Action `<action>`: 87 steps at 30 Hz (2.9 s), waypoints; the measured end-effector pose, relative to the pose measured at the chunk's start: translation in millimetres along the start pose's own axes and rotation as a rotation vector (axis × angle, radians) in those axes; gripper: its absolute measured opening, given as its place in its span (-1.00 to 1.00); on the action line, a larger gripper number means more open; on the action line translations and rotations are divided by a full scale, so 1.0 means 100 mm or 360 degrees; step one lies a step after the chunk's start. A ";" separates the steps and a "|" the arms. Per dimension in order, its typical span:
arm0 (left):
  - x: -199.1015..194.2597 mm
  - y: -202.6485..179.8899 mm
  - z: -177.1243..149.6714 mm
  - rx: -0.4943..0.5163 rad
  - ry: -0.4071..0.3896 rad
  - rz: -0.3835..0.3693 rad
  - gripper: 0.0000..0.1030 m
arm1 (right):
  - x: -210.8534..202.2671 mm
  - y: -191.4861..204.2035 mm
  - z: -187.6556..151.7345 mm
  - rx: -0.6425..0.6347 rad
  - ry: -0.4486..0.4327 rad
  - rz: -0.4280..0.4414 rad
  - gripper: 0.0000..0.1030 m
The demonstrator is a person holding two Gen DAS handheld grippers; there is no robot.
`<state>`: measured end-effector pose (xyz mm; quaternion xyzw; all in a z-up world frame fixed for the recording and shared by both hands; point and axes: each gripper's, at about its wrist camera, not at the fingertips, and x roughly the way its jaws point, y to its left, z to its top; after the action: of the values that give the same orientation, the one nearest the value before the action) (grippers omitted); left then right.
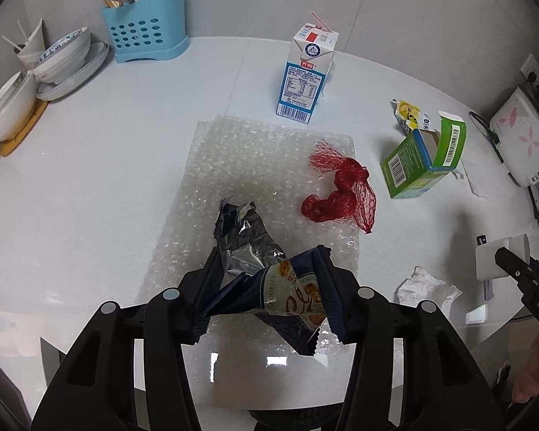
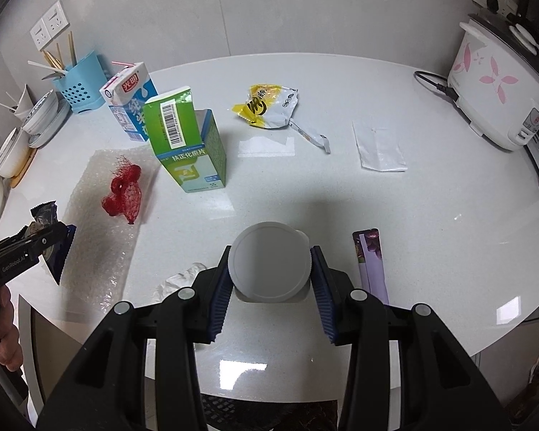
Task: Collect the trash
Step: 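Carry the snack bag with the left tool while the right tool carries the jar over the wastebasket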
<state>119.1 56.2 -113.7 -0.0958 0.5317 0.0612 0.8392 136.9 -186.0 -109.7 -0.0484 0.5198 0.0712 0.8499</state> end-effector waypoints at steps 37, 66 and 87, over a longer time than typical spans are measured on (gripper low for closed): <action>-1.10 -0.10 -0.92 0.0087 -0.0173 -0.0162 -0.03 | -0.98 0.27 -0.62 -0.0034 -0.0209 0.0028 -0.23; -1.01 -0.14 -1.89 0.0188 -0.0087 -0.0178 -0.03 | -0.96 0.38 -1.60 -0.0098 -0.0099 0.0039 -0.23; -0.29 -0.16 -2.36 0.0194 0.0014 -0.0159 -0.03 | -0.42 0.45 -2.08 -0.0153 0.0071 0.0072 -0.23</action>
<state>-97.3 -12.9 -184.4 -0.0714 0.5328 -0.0137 0.8431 -72.2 -177.4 -167.4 -0.0791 0.5356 0.1142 0.8330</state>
